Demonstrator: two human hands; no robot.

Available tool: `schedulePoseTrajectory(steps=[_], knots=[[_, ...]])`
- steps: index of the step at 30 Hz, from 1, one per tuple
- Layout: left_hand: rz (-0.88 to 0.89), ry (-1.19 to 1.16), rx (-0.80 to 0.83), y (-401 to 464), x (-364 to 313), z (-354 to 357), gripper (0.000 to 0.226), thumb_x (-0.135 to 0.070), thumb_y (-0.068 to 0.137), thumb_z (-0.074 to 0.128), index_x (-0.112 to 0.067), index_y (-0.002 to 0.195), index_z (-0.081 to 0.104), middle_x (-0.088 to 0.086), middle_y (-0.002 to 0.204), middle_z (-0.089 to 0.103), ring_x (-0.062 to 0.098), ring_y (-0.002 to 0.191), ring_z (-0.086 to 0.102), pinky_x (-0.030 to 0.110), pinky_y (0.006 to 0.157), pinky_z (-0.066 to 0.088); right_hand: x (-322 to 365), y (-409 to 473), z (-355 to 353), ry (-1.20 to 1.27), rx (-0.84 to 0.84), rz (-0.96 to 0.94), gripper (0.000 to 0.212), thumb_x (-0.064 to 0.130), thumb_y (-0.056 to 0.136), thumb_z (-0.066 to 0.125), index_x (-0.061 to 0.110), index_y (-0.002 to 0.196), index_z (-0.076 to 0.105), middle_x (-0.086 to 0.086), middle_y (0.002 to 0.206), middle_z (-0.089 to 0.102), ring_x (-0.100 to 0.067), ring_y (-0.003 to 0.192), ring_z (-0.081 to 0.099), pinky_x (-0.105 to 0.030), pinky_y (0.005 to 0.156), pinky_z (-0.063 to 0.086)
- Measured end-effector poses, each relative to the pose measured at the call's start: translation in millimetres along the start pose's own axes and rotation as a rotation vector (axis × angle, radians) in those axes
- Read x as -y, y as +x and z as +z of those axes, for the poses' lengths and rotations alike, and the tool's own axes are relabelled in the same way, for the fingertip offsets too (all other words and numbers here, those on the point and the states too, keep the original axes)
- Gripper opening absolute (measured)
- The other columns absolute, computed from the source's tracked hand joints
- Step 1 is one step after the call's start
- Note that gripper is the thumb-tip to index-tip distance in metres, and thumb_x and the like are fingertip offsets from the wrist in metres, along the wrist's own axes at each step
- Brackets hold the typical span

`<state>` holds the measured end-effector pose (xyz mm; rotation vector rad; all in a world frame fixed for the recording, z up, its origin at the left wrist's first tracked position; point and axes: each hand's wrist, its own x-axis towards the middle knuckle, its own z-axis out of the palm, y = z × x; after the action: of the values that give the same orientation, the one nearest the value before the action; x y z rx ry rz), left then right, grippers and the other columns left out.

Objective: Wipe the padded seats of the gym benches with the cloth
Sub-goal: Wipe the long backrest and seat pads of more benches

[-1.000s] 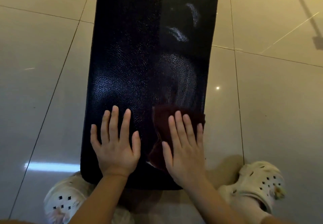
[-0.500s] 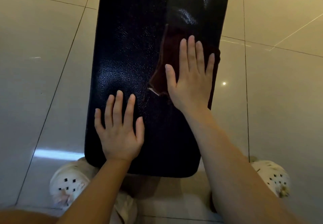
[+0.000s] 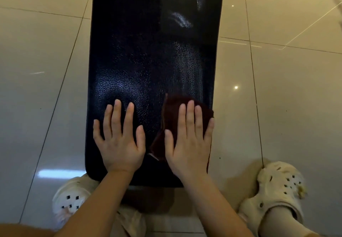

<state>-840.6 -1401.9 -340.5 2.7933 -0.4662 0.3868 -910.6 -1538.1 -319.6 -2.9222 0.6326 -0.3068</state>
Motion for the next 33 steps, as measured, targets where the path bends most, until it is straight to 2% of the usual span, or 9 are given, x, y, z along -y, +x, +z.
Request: schedulePoseTrajectory(steps=[4,7,10,16,20,25,29,33], knots=[[-0.002,0.006,0.005,-0.2,-0.5,-1.3,0.057,-0.038,0.096,0.033,-0.023,0.151,0.027,0.01,0.158,0.028,0.026,0.146,0.021,0.052,0.117,0.012,9.8,84.9,-7.1,-0.002,-0.037,0.039,0.071,0.051,0.097,0.026,0.01,0.155,0.02,-0.01,0.163,0.016,-0.023,0.151,0.01,-0.051,0.121,0.003],[0.003,0.005,0.012,2.0,0.0,-0.9,0.057,-0.038,0.096,0.032,-0.023,0.151,0.027,0.009,0.158,0.028,0.026,0.146,0.02,0.051,0.117,0.01,10.2,107.0,-7.4,-0.033,-0.034,0.028,0.07,0.052,0.098,0.022,0.011,0.156,0.016,-0.009,0.163,0.012,-0.023,0.151,0.007,-0.049,0.122,0.001],[0.004,0.0,0.023,-1.0,2.2,-1.0,0.056,-0.039,0.097,0.031,-0.023,0.151,0.027,0.008,0.159,0.026,0.025,0.147,0.019,0.051,0.117,0.009,7.2,70.0,-4.0,0.016,-0.046,-0.028,0.065,0.045,0.1,0.026,0.01,0.155,0.02,-0.009,0.162,0.016,-0.023,0.151,0.01,-0.048,0.122,0.003],[-0.014,-0.006,0.055,-0.1,-0.2,-3.8,0.055,-0.038,0.099,0.029,-0.023,0.151,0.028,0.008,0.159,0.026,0.024,0.147,0.019,0.052,0.117,0.011,-10.9,-49.0,6.0,0.016,0.046,-0.142,0.064,0.043,0.098,0.037,0.012,0.153,0.027,-0.008,0.16,0.022,-0.023,0.15,0.017,-0.049,0.122,0.009],[-0.014,0.003,0.052,-3.0,0.4,-4.1,0.055,-0.038,0.098,0.03,-0.022,0.151,0.029,0.008,0.158,0.027,0.026,0.147,0.021,0.053,0.117,0.013,-22.1,-65.4,4.3,0.023,0.091,-0.205,0.063,0.044,0.096,0.039,0.012,0.151,0.032,-0.007,0.159,0.026,-0.023,0.148,0.022,-0.046,0.121,0.011],[0.003,0.029,0.011,-0.2,-0.7,-1.8,0.056,-0.038,0.097,0.033,-0.023,0.151,0.028,0.009,0.156,0.031,0.027,0.145,0.025,0.053,0.116,0.015,-12.9,27.5,-5.7,0.011,0.004,-0.128,0.065,0.044,0.098,0.033,0.011,0.153,0.026,-0.009,0.161,0.023,-0.023,0.149,0.017,-0.047,0.122,0.008],[0.024,0.02,-0.017,-0.4,1.6,-0.7,0.056,-0.037,0.096,0.035,-0.021,0.149,0.031,0.012,0.155,0.034,0.028,0.144,0.026,0.054,0.115,0.017,0.1,122.5,-13.8,-0.003,-0.003,-0.05,0.07,0.05,0.097,0.024,0.011,0.155,0.016,-0.009,0.163,0.015,-0.023,0.151,0.009,-0.046,0.122,-0.001],[0.029,0.033,-0.029,0.4,1.6,1.1,0.055,-0.037,0.096,0.034,-0.02,0.149,0.032,0.012,0.154,0.035,0.029,0.143,0.028,0.054,0.115,0.018,-2.7,130.8,-13.5,-0.005,-0.04,-0.1,0.067,0.049,0.099,0.027,0.011,0.154,0.023,-0.009,0.162,0.02,-0.023,0.15,0.013,-0.045,0.122,0.001]])
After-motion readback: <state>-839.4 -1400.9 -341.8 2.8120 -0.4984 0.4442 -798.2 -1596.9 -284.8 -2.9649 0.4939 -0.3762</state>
